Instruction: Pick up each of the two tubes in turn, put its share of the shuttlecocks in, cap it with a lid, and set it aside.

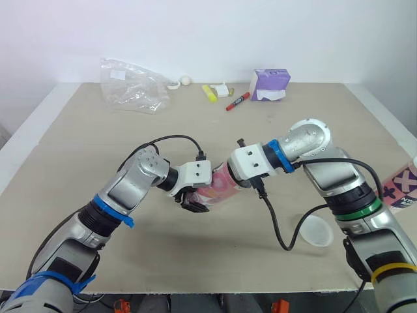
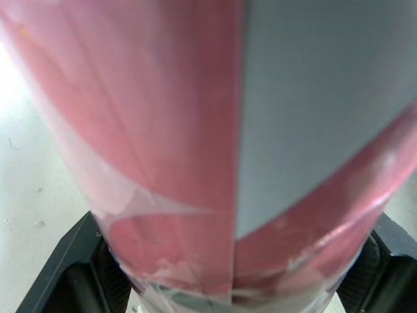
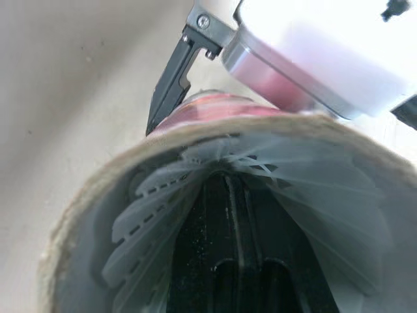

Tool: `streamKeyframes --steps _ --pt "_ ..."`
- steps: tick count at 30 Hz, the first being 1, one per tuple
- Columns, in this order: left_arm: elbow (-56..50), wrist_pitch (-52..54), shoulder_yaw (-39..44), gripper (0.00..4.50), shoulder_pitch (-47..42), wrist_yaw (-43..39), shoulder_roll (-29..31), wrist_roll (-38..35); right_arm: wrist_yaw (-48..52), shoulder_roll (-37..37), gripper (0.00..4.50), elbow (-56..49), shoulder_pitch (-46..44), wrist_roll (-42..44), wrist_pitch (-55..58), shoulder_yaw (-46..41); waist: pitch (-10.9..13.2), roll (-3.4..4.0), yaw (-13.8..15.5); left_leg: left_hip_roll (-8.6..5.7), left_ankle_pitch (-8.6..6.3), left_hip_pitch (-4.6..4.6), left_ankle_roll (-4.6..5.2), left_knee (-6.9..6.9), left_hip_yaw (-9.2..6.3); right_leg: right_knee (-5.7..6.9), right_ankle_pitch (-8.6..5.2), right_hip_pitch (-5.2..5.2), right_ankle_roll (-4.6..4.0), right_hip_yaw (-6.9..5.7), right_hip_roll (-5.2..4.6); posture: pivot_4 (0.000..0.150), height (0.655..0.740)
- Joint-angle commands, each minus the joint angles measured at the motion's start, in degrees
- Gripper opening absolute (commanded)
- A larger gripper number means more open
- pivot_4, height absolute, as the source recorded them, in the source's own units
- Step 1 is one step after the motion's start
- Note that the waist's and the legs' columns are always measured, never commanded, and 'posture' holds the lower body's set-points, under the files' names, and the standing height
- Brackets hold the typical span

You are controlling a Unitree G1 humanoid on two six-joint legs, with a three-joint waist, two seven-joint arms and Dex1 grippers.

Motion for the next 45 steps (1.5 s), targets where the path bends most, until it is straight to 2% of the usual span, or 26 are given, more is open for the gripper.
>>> streamKeyframes --steps 1,10,14,21,24,26,34,40,43,44,45 --pt "2.62 -1.83 -1.35 3.59 0.93 0.8 -0.57 0.91 -0.36 -2.81 0.12 -6.05 -2.13 5.4 4.83 -7.24 0.01 0.01 0.33 -0.01 0.0 -0.07 0.0 0.0 0.0 0.0 -0.02 -0.04 0.02 0.0 -0.02 0.15 0.74" --pt "5.97 -5.08 -0.24 3.59 1.33 0.13 -0.84 0.36 -4.07 -10.39 0.12 -14.19 0.47 13.53 16.12 -16.37 0.01 0.0 1.07 -0.02 0.0 -0.09 0.0 -0.05 0.0 -0.06 -0.08 -0.08 0.0 0.0 -0.04 0.15 0.74" --pt "8.39 -9.47 3.87 3.59 3.82 -0.19 -3.95 -4.5 -8.29 -15.29 0.12 -18.04 8.84 19.61 25.12 -27.67 0.02 -0.01 1.58 -0.02 0.0 -0.16 0.0 -0.06 0.02 -0.1 -0.09 -0.11 0.0 0.0 -0.06 0.15 0.74" --pt "7.72 -13.68 7.43 3.59 8.85 -0.24 -8.37 -9.51 -11.39 -18.62 0.12 -25.73 27.48 25.23 30.65 -38.36 0.02 0.0 2.28 -0.04 -0.03 -0.49 -0.02 -0.11 0.06 -0.15 -0.18 -0.36 0.15 0.0 -0.11 0.15 0.74" --pt "9.33 -19.22 9.19 3.59 11.62 1.37 -12.1 -11.56 -11.57 -19.9 0.12 -27.92 39.51 23.01 28.75 -41.91 0.02 -0.02 3.05 -0.04 -0.14 -0.6 -0.08 -0.1 0.06 -0.16 -0.28 -0.36 0.37 -0.03 -0.11 0.15 0.74" --pt "10.69 -22.62 9.52 3.59 12.43 2.16 -13.58 -11.38 -12.5 -20.25 0.12 -28.58 43.16 23.35 28.22 -42.99 0.04 0.0 3.05 -0.04 -0.18 -0.69 -0.1 -0.09 0.09 -0.17 -0.33 -0.42 0.39 -0.04 -0.13 0.15 0.74" --pt "21.01 -38.74 9.02 3.59 14.41 6.02 -19.81 -9.13 -12.96 -22.15 0.12 -27.83 52.33 20.71 23.07 -44.08 0.08 -0.05 2.79 -0.04 -0.14 -0.57 -0.12 0.02 0.14 -0.17 -0.29 -0.39 0.17 -0.03 -0.11 0.15 0.74" --pt "24.2 -46.06 7.07 3.59 16.17 6.12 -20.89 -6.92 -11.57 -25.88 0.12 -23.86 57.26 16.99 19.08 -44.51 0.06 -0.04 2.87 -0.04 -0.14 -0.58 -0.13 0.03 0.16 -0.19 -0.29 -0.36 0.18 -0.02 -0.12 0.15 0.74" --pt "24.31 -46.89 6.96 3.59 16.67 5.97 -21.1 -6.82 -10.85 -28.25 0.86 -19.49 58.04 13.73 15.26 -43.65 0.06 -0.03 2.89 -0.04 -0.14 -0.58 -0.13 0.03 0.16 -0.19 -0.29 -0.35 0.18 -0.02 -0.12 0.15 0.74" --pt "24.29 -46.87 6.98 3.59 16.73 5.93 -21.18 -6.87 -10.21 -29.11 1.25 -17.76 58.42 12.41 13.33 -43.16 0.06 -0.03 2.88 -0.05 -0.14 -0.58 -0.13 0.03 0.16 -0.19 -0.29 -0.35 0.18 -0.02 -0.13 0.15 0.74" --pt "24.25 -46.89 6.97 3.59 16.79 5.91 -21.22 -6.84 -9.76 -29.68 1.84 -15.93 58.78 11.32 11.45 -42.8 0.06 -0.04 2.88 -0.05 -0.14 -0.57 -0.13 0.03 0.16 -0.19 -0.29 -0.35 0.18 -0.02 -0.13 0.15 0.74"
